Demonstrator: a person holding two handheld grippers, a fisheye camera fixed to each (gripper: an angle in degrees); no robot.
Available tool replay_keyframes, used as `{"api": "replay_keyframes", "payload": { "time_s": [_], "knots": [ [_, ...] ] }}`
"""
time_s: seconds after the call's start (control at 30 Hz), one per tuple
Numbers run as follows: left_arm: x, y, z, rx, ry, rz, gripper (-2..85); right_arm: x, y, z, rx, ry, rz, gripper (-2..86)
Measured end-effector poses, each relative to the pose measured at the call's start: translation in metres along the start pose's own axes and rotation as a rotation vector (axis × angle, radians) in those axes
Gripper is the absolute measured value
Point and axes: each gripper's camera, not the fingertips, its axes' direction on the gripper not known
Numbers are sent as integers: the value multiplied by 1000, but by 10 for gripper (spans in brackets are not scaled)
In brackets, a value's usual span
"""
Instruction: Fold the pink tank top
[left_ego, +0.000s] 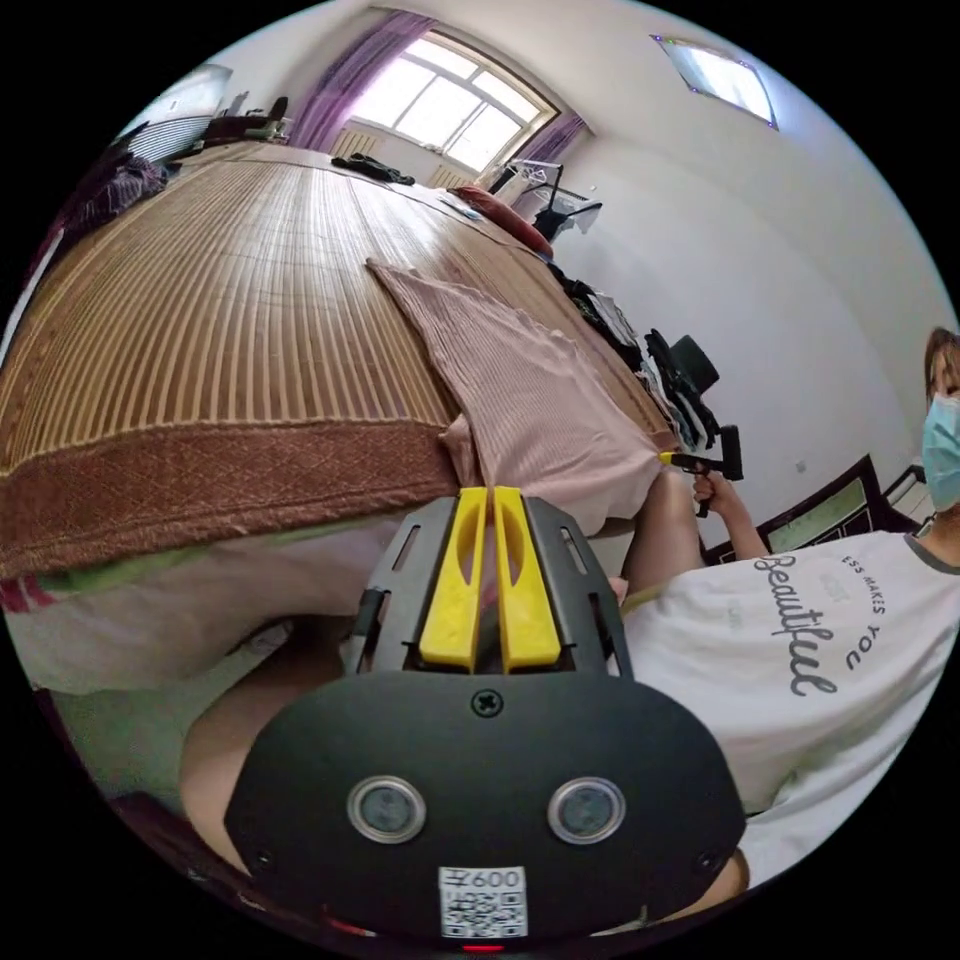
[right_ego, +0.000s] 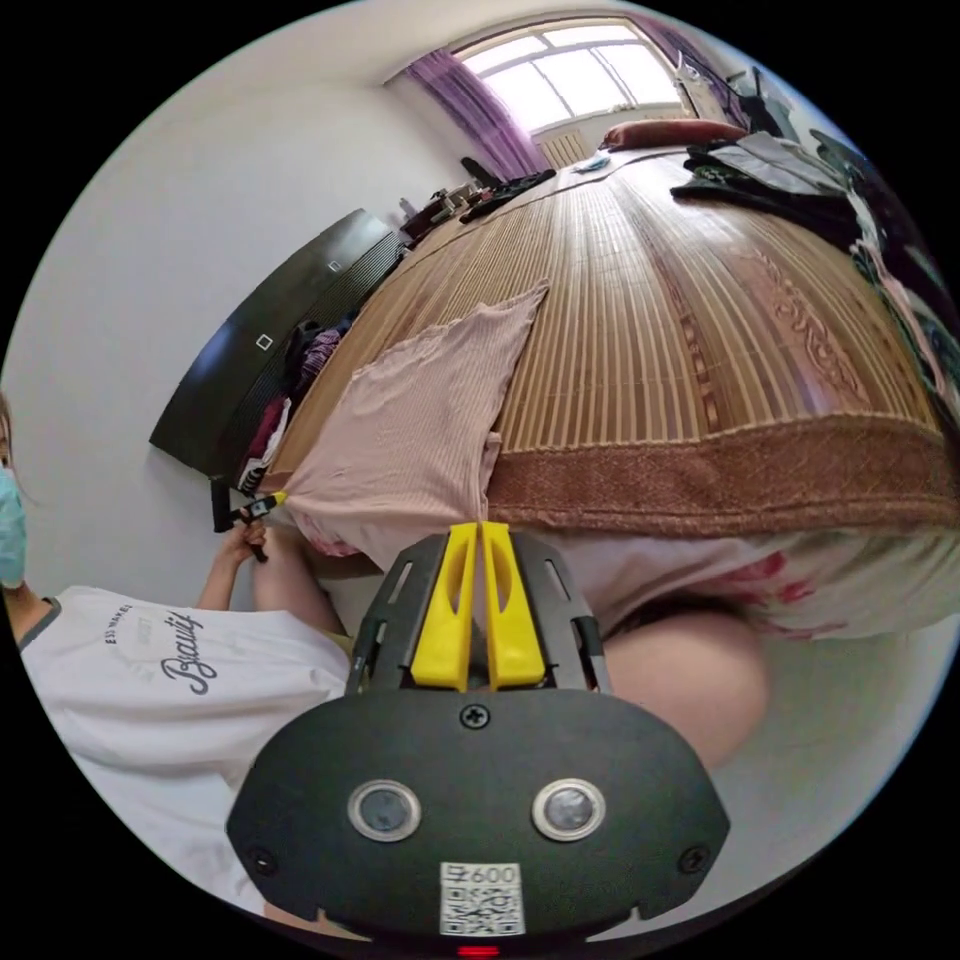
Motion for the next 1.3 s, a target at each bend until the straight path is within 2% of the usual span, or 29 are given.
{"api": "replay_keyframes", "payload": {
  "time_s": [0.2,0.3,0.4,0.47,0.5,0.53,0.57,0.67,0.77,0.87,1.0,1.07,1.17,1.3],
  "knots": [
    [-23,64,2,42,11,80,25,52,46,-12,15,-17,-32,-4],
    [-14,94,-20,28,-31,231,32,72,76,-24,17,-14,-112,13],
    [19,126,-36,-25,-247,506,46,73,113,-41,58,95,-293,41],
    [53,163,-10,-103,-530,798,79,59,144,-42,141,241,-467,47],
    [59,175,2,-137,-593,883,85,56,151,-39,161,264,-503,48],
    [66,200,30,-223,-711,1054,92,51,163,-32,191,287,-566,49],
    [65,224,57,-288,-802,1193,92,48,174,-21,200,277,-627,49],
    [38,272,106,-371,-915,1394,89,46,200,10,176,197,-747,49],
    [-6,306,134,-465,-1059,1473,80,56,232,35,164,127,-844,50],
    [-46,338,145,-524,-1121,1503,61,81,262,54,158,47,-882,56],
    [-77,365,130,-427,-1114,1480,40,111,297,81,75,-22,-991,69],
    [-96,378,118,-377,-1118,1467,36,118,328,107,74,11,-1111,73],
    [-127,389,112,-404,-1100,1441,33,124,367,158,102,128,-1248,66],
    [-162,402,106,-397,-1073,1402,30,142,395,222,116,210,-1293,57]
  ]
}}
